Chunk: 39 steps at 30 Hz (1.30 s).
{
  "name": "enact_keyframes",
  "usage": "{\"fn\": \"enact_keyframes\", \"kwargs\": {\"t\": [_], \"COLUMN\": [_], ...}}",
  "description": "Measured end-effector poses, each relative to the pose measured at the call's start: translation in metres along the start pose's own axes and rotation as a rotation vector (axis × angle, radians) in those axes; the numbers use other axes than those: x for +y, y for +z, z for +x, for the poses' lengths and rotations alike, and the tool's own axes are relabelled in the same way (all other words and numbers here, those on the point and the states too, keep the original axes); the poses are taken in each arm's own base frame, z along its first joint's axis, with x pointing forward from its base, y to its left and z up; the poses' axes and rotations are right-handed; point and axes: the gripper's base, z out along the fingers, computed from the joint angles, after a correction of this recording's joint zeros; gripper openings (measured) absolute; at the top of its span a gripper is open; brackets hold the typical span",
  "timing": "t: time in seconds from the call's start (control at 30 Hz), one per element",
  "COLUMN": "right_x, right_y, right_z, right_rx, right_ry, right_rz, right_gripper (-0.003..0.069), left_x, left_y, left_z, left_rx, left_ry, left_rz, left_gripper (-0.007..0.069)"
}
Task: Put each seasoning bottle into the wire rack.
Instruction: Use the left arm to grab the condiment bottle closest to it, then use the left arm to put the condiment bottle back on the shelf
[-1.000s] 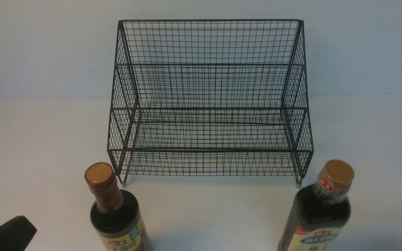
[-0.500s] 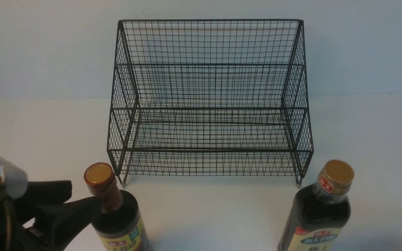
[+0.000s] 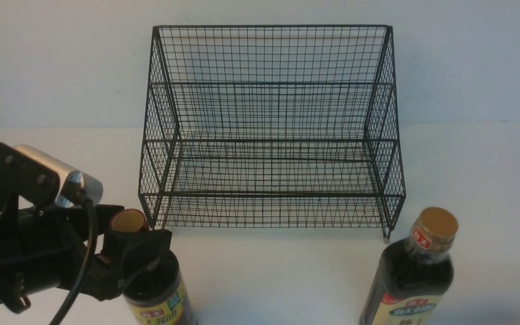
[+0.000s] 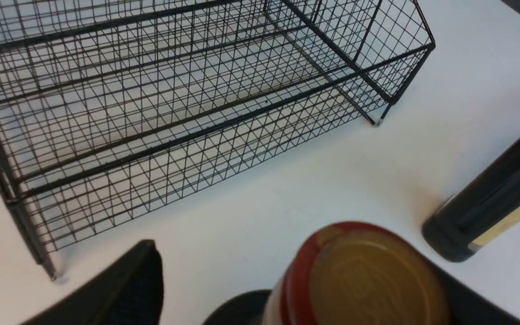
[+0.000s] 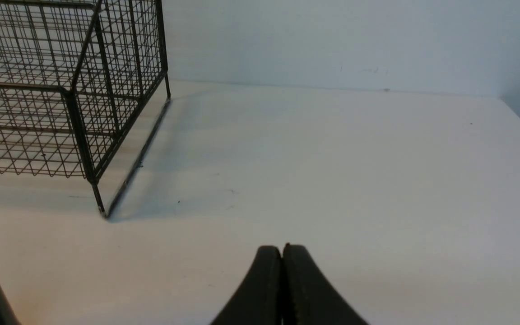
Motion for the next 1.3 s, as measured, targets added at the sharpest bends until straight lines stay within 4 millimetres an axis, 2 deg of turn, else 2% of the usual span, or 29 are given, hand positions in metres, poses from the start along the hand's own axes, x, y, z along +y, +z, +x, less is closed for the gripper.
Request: {"fn": "enact_keyframes", "kwargs": {"t": [0.13, 0.2, 0.33, 0.47, 0.53, 0.57, 0.63, 0.7, 0.77, 0.9, 0.93, 1.0, 1.17, 1.3], "right_x": [0.000, 0.000, 0.000, 0.000, 0.000, 0.000, 0.000, 0.000, 0.000, 0.000, 0.000, 0.000, 0.000, 0.000], "right_y": [0.000, 0.000, 0.000, 0.000, 0.000, 0.000, 0.000, 0.000, 0.000, 0.000, 0.000, 0.000, 0.000, 0.000], "right_z": [0.000, 0.000, 0.000, 0.000, 0.000, 0.000, 0.000, 0.000, 0.000, 0.000, 0.000, 0.000, 0.000, 0.000], "right_rx": [0.000, 0.000, 0.000, 0.000, 0.000, 0.000, 0.000, 0.000, 0.000, 0.000, 0.000, 0.000, 0.000, 0.000], "right_ry": [0.000, 0.000, 0.000, 0.000, 0.000, 0.000, 0.000, 0.000, 0.000, 0.000, 0.000, 0.000, 0.000, 0.000], "right_rz": [0.000, 0.000, 0.000, 0.000, 0.000, 0.000, 0.000, 0.000, 0.000, 0.000, 0.000, 0.000, 0.000, 0.000], "right_gripper": [-0.0015, -0.0015, -0.0015, -0.0015, -0.0015, -0.0015, -0.0015, -0.0015, -0.0015, -0.0015, -0.0015, -0.0015, -0.0015, -0.0015], "left_x": [0.000, -0.001, -0.012, -0.025, -0.030, -0.031, -0.035, -0.035, -0.031, -0.021, -0.012, -0.005, 0.022, 0.031], "left_y": [0.004, 0.003, -0.005, -0.021, -0.033, -0.035, -0.047, -0.049, -0.046, -0.032, -0.021, -0.012, 0.022, 0.036], "left_z": [0.000, 0.000, -0.011, -0.047, -0.075, -0.081, -0.117, -0.131, -0.147, -0.159, -0.161, -0.162, -0.158, -0.158], "left_rx": [0.004, 0.010, 0.034, -0.018, -0.085, -0.099, -0.175, -0.201, -0.219, -0.213, -0.198, -0.188, -0.150, -0.179], "left_ry": [0.015, 0.062, 0.158, 0.201, 0.239, 0.249, 0.312, 0.328, 0.342, 0.365, 0.386, 0.398, 0.416, 0.381], "left_rz": [0.021, 0.034, 0.119, 0.176, 0.161, 0.157, 0.131, 0.124, 0.120, 0.115, 0.103, 0.093, 0.049, 0.043], "left_gripper": [0.0381, 0.0267, 0.0260, 0.0260, 0.0260, 0.0260, 0.0260, 0.0260, 0.0260, 0.0260, 0.0260, 0.0260, 0.0260, 0.0260]}}
